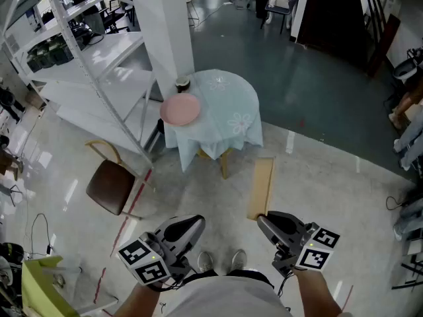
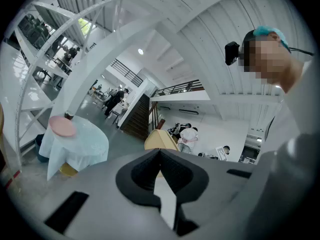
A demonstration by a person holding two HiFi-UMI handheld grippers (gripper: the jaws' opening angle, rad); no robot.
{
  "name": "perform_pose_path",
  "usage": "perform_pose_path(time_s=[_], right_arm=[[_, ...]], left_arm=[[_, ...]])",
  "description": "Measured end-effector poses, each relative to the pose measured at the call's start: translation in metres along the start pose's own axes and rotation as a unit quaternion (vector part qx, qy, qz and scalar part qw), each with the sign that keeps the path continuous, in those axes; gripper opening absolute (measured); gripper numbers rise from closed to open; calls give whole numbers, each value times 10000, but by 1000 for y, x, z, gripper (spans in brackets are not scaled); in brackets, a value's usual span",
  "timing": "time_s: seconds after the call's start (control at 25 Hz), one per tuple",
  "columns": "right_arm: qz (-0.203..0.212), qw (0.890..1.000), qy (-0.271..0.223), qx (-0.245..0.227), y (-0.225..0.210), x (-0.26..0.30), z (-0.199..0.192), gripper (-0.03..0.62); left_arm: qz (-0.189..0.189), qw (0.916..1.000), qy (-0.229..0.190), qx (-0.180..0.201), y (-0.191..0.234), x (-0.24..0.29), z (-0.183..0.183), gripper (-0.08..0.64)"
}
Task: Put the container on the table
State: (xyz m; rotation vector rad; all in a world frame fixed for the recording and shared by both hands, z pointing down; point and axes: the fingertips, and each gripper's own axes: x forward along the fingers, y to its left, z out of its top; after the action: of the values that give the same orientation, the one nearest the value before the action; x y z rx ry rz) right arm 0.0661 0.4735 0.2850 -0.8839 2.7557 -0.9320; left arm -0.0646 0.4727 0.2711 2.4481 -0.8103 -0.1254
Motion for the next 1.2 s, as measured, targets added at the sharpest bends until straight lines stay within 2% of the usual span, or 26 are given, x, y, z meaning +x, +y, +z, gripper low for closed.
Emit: perform_pose_path(time_s=[0.56, 1.2], right_arm=[[-46, 9999, -86, 99, -17, -12, 9, 32], [-52, 10000, 56, -4, -45, -70, 2, 32]], left_arm=[[10, 10000, 2, -7, -6, 20, -4, 21], [151, 9999, -41, 23, -45, 54, -35, 21]])
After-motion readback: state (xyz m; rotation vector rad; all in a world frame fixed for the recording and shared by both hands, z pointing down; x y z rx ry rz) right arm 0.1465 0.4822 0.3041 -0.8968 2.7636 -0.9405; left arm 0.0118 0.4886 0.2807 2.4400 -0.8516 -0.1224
